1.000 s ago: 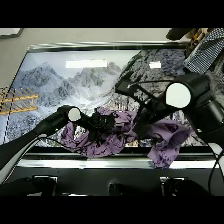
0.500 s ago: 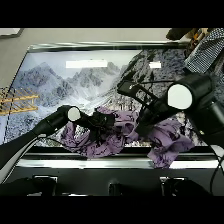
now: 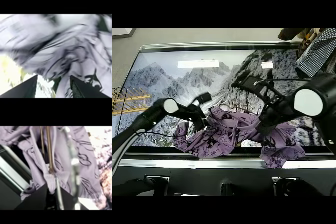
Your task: Fold the clothes and pants, and hang the long-sleeved shirts on hangers.
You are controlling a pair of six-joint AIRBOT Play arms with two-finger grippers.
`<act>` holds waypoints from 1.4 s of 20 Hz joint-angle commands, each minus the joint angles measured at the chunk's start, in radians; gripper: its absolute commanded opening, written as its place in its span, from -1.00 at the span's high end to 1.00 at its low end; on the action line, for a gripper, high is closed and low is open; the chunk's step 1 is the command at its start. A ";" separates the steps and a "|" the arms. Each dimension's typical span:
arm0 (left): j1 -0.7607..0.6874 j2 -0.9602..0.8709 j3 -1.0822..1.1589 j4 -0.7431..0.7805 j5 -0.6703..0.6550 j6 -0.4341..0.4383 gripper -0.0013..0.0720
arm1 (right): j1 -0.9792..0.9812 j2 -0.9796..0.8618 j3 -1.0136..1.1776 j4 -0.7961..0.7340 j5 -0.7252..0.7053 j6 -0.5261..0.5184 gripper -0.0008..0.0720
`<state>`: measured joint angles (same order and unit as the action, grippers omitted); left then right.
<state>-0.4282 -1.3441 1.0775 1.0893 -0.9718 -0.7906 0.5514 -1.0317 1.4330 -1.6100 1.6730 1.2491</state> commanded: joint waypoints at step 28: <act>-0.329 -0.228 0.115 -0.371 0.390 -0.641 0.46 | 0.000 0.008 0.000 -0.033 0.004 0.241 0.85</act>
<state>-0.7567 -1.5429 1.1755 0.7174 -0.5316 -1.4643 0.5514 -1.0241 1.4330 -1.6455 1.6779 1.4857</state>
